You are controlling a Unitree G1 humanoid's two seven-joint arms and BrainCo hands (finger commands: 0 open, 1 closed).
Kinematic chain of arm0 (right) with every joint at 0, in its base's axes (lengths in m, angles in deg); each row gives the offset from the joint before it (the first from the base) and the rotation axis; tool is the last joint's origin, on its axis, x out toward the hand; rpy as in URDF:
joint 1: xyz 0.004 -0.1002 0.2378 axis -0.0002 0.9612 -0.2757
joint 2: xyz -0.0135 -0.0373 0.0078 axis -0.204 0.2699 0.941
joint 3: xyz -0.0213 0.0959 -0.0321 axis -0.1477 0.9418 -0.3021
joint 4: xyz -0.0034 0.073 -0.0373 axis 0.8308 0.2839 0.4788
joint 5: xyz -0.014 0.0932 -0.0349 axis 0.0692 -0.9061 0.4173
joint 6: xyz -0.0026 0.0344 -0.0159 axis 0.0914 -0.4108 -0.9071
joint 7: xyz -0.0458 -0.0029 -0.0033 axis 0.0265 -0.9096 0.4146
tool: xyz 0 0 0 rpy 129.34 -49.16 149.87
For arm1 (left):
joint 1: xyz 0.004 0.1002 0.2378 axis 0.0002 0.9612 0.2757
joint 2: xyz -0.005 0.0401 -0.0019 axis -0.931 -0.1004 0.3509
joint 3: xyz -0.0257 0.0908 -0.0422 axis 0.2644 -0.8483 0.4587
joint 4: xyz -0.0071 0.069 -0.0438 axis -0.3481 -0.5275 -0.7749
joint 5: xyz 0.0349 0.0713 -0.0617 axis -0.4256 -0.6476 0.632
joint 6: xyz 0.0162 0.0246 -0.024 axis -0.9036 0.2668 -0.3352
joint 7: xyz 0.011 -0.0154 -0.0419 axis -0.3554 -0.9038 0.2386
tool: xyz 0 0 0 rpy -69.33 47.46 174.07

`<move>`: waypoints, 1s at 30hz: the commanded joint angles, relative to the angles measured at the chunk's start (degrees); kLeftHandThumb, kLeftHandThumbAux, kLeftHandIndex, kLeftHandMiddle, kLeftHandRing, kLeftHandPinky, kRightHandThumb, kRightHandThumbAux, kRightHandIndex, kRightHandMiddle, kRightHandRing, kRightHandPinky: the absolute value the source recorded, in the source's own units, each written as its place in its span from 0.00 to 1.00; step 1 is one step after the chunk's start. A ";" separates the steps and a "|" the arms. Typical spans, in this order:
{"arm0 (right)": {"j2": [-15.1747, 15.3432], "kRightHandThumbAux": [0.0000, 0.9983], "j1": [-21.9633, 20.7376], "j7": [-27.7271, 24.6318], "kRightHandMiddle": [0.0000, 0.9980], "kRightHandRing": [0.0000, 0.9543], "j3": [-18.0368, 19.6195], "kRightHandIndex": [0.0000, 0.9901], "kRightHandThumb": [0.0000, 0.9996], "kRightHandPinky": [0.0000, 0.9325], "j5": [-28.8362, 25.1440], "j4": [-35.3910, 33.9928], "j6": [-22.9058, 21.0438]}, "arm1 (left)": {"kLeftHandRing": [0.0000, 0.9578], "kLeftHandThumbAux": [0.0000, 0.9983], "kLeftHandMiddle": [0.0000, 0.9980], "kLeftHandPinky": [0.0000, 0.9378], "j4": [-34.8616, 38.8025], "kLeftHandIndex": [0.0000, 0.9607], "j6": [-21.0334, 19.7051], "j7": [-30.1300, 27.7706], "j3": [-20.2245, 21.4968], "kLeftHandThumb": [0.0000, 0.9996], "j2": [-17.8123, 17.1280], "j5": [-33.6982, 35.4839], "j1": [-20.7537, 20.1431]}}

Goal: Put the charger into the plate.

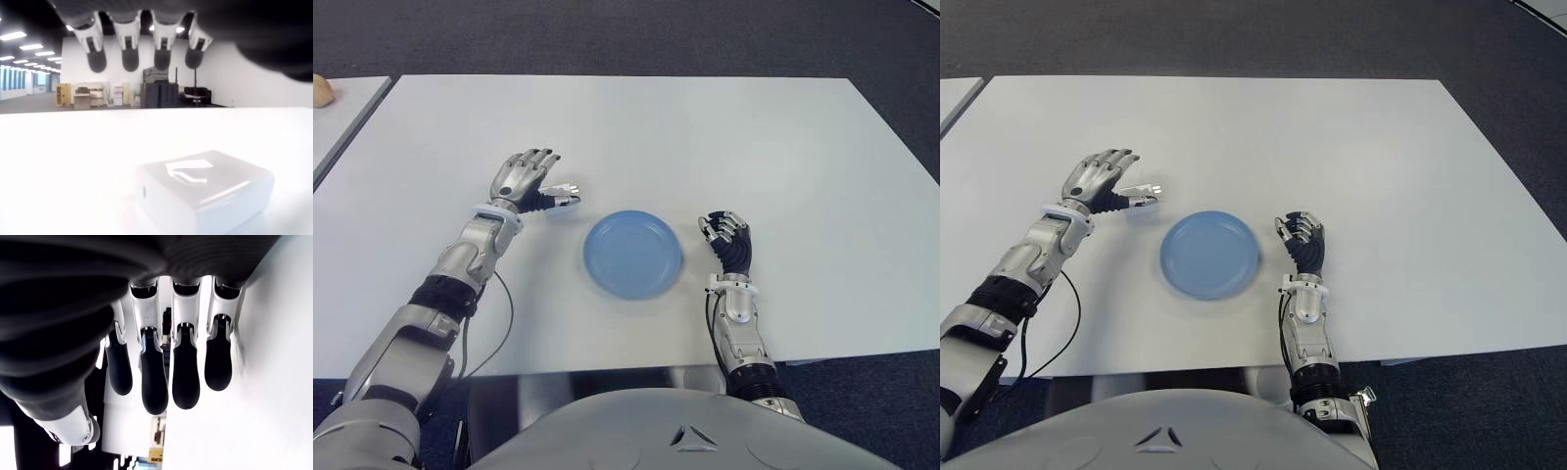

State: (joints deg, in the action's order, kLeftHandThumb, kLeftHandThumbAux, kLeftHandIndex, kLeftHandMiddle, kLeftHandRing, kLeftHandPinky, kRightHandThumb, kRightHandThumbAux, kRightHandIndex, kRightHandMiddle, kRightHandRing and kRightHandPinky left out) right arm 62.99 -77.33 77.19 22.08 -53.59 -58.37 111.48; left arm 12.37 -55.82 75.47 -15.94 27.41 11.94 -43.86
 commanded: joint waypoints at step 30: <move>-0.44 0.73 1.50 -0.34 0.60 0.63 0.18 0.43 0.71 0.64 -0.28 -2.74 -0.28 | 0.00 0.20 0.00 0.00 -27.67 0.00 3.59 2.29 -12.36 0.54 2.92 -0.23 -9.22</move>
State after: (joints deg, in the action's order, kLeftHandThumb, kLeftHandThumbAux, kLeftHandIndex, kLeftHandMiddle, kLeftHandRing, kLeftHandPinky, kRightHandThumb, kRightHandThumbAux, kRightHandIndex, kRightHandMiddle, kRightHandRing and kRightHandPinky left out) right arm 62.77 -76.39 77.07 22.21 -53.79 -60.52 112.04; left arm -12.46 -52.42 78.26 -26.81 29.67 12.11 -53.45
